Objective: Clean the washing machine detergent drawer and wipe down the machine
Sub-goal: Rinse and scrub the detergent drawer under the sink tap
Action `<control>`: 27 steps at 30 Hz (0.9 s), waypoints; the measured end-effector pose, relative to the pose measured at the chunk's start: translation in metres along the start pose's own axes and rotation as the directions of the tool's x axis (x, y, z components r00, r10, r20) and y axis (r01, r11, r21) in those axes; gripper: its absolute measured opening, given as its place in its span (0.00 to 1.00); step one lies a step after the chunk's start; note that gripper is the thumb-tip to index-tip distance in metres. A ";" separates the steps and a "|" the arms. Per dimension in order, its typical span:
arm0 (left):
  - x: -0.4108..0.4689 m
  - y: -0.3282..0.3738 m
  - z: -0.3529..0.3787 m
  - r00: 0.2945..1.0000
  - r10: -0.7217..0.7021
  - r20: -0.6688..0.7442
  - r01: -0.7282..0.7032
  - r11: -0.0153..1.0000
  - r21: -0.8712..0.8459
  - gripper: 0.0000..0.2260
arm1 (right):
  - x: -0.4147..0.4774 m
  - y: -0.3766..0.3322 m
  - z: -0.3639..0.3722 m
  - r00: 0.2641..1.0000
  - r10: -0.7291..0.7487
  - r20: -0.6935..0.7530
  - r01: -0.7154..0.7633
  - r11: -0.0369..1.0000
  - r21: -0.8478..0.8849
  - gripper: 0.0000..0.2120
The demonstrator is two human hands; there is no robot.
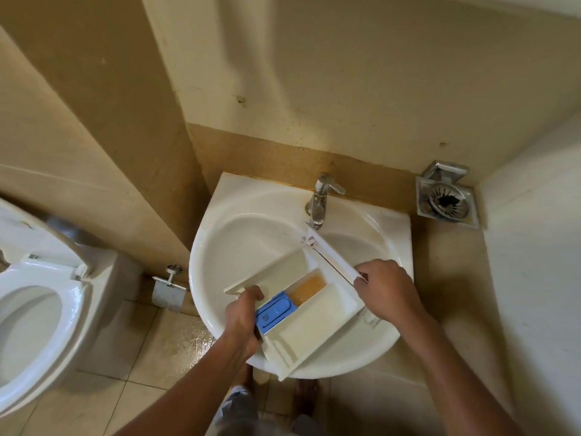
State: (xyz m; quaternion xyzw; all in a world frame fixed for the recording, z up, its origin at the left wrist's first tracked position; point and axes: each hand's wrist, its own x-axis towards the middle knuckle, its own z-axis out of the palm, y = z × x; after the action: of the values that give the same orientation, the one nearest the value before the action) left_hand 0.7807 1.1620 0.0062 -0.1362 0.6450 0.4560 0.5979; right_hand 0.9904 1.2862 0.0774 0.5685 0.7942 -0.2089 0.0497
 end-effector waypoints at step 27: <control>0.047 0.018 0.071 0.934 -0.001 0.358 -0.127 0.934 0.333 0.22 | -0.034 -0.037 -0.041 0.920 0.354 -0.167 -0.285 0.899 0.333 0.47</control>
State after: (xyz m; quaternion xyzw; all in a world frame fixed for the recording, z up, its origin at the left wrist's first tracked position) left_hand 0.8015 1.2426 -0.0191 0.0777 0.6024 0.3699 0.7030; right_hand 0.9745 1.2620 0.1355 0.7124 0.6485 -0.2516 -0.0932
